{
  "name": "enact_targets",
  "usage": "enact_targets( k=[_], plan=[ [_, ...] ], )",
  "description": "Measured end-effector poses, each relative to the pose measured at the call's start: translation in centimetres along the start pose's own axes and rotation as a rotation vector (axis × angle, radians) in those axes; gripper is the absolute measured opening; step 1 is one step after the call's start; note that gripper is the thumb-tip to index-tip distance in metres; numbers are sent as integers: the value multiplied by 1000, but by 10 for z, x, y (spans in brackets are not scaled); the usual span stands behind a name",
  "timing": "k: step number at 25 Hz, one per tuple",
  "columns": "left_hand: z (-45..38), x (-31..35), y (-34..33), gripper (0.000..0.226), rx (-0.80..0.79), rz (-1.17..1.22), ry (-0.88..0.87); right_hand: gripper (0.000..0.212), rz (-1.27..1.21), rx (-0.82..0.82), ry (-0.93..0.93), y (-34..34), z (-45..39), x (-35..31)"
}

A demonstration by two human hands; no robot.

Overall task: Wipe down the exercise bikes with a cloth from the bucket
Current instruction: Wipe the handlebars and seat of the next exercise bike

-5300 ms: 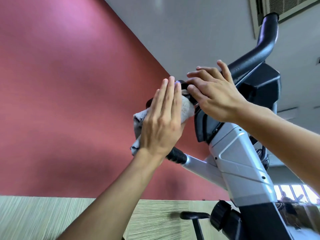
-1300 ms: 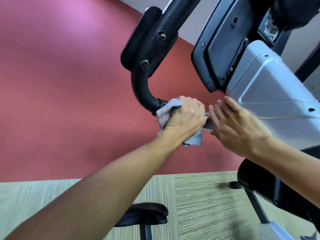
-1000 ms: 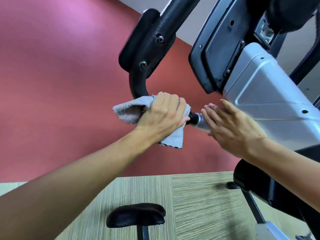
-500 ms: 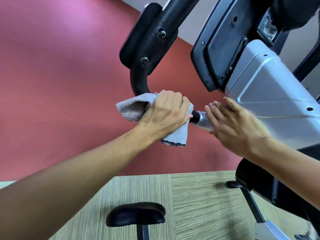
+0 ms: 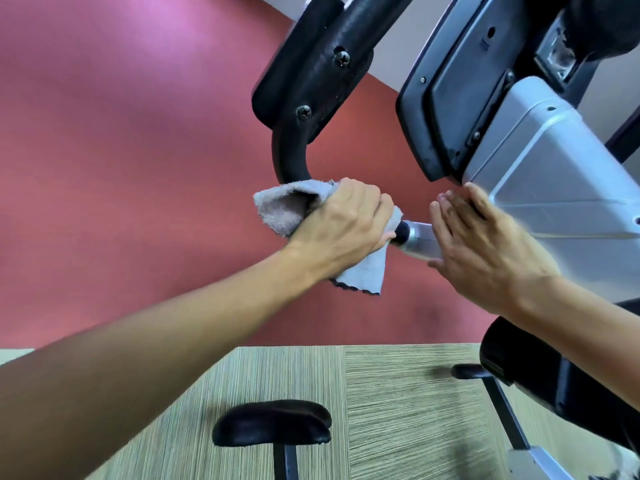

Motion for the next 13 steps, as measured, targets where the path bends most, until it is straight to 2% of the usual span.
enact_targets(
  k=[2,4,8,10,13],
  plan=[
    [-2,-8,3,50,13,-29,59,82,-2,-6,2,-2,1,-1],
    [-13,11,-4,49,1,-69,91,81,-17,2,12,-6,-1,-1],
    [-25,58,-15,43,-136,51,57,77,-60,66,-1,-5,2,-3],
    [-24,47,-9,41,-127,77,38,72,-113,62,-24,0,3,-1],
    [-16,-6,14,41,-14,132,70,68,-358,132,-27,20,11,10]
  ],
)
Point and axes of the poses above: each hand's wrist, its own z-axis away from the middle knuckle, its own y-axis out of the back of the hand, x = y × z, the point moved 2 cm from there along -z, towards the middle knuckle, and after that the axes turned 9 degrees about y, right-handed, at the moved point
